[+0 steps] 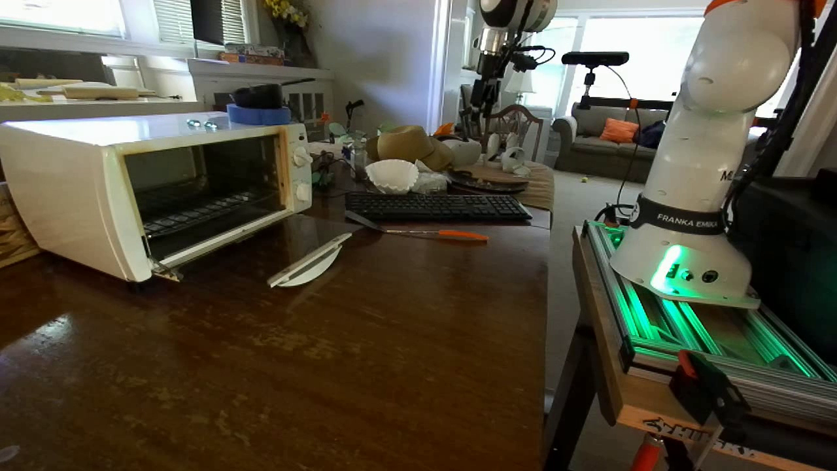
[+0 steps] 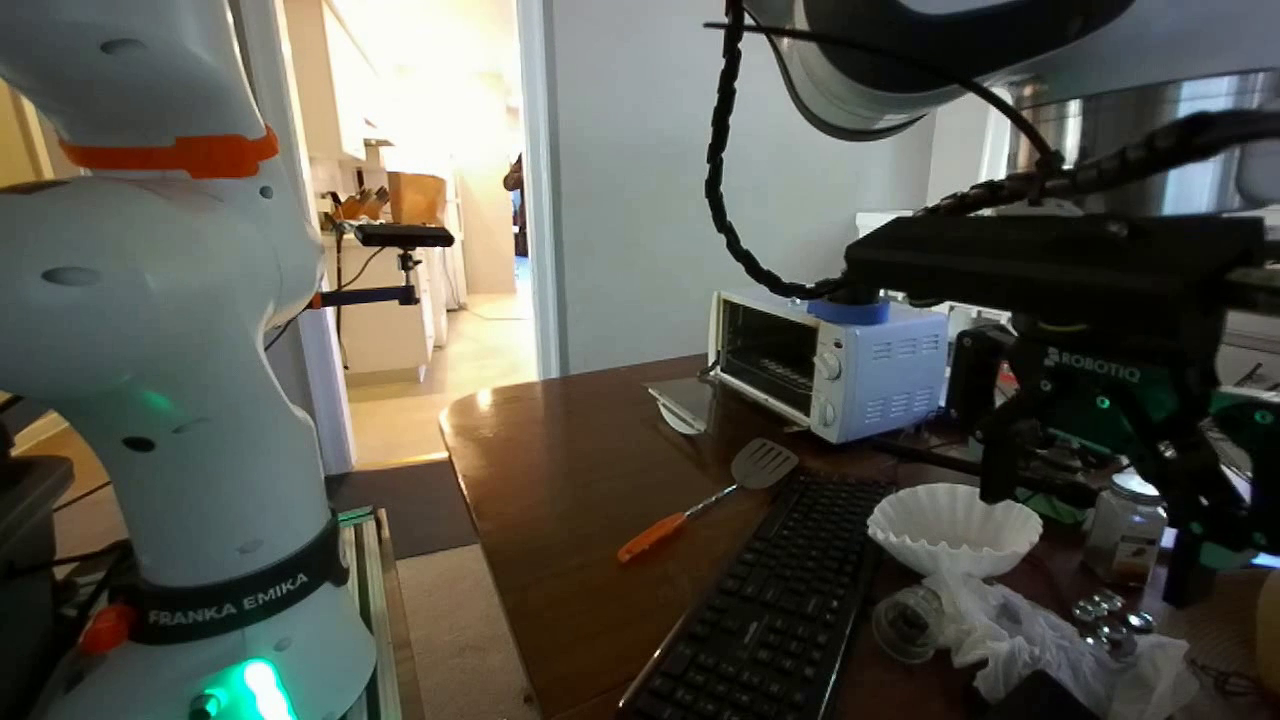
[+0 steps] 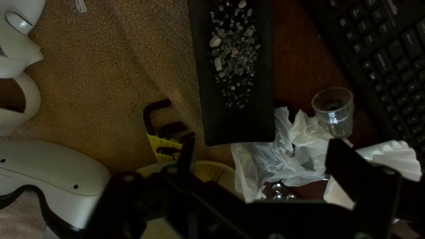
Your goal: Remove two objects from the tray and place them on the counter.
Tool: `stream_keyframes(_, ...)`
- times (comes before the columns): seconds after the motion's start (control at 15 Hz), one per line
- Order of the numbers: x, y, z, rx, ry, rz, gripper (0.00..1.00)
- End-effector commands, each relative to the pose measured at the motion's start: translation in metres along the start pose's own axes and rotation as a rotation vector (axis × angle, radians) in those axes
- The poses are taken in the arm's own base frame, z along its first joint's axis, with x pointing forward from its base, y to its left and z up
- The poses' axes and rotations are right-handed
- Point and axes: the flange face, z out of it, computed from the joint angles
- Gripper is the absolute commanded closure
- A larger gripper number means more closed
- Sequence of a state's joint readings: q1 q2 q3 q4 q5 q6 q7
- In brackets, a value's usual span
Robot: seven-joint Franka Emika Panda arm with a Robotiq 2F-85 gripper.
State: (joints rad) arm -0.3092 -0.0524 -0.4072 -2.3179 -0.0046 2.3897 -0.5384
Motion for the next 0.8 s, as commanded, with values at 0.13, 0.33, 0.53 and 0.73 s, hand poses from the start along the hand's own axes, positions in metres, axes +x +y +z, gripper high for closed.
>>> stream_keyframes(0.13,0.0,0.008,0.017,0.022,-0.025,-0.08,0.0)
stream_keyframes(0.33,-0.003,0.011,0.023,0.031,-0.041,-0.1,0.0)
stream_keyframes(0.53,-0.005,0.014,0.028,0.029,-0.054,-0.113,0.0)
stream_keyframes(0.73,-0.006,0.011,0.025,0.014,-0.049,-0.099,0.0)
